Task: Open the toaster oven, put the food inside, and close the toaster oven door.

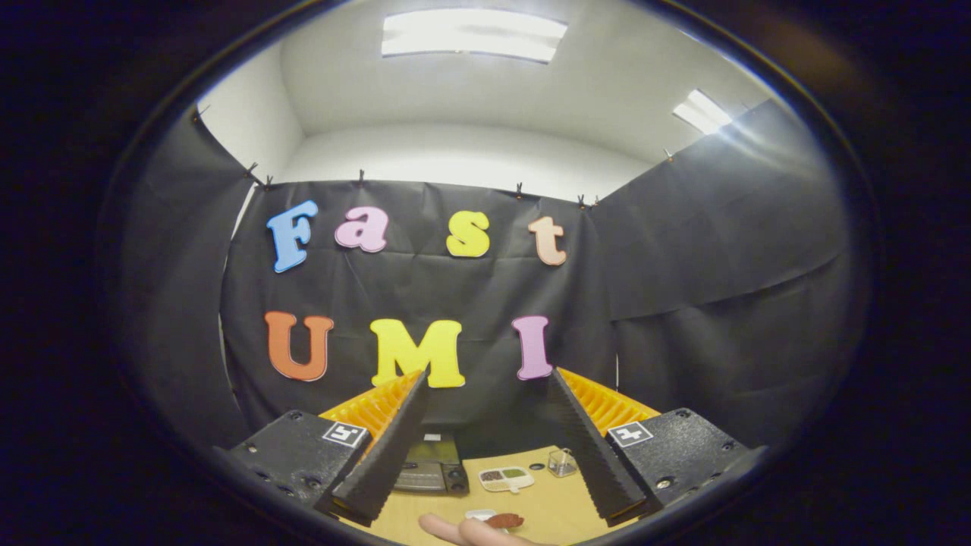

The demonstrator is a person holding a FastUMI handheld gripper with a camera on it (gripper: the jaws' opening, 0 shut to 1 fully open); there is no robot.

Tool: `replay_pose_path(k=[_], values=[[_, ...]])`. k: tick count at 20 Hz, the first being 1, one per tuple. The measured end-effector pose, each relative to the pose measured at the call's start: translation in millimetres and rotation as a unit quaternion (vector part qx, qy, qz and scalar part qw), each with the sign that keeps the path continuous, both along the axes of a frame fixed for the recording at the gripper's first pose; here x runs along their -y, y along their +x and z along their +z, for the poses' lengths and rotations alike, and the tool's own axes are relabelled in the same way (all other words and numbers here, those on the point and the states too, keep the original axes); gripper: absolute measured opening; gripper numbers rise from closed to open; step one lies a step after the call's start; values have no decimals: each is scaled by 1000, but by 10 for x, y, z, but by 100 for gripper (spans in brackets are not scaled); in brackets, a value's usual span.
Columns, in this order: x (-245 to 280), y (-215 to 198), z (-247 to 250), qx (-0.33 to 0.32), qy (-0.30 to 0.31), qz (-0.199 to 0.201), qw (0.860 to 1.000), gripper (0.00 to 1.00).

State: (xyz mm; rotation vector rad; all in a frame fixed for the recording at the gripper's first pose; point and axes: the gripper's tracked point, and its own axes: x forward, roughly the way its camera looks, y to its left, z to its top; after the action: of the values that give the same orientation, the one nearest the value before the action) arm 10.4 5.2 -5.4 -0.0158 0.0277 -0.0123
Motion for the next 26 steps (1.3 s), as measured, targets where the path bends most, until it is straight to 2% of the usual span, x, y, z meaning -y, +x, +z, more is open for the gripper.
replay_pose_path(k=[8,12,14,18,22,26], values=[[-22,432,-425,-45,-4,-16,999,100],[-93,822,-813,-65,-8,-22,998,100],[-254,1059,-1069,-75,-12,-8,997,100],[-742,1634,-1863,-130,-2,36,991,100],[-1340,2111,-2838,-206,-7,88,975,100],[-1684,2380,-3648,-263,-21,96,960,100]])
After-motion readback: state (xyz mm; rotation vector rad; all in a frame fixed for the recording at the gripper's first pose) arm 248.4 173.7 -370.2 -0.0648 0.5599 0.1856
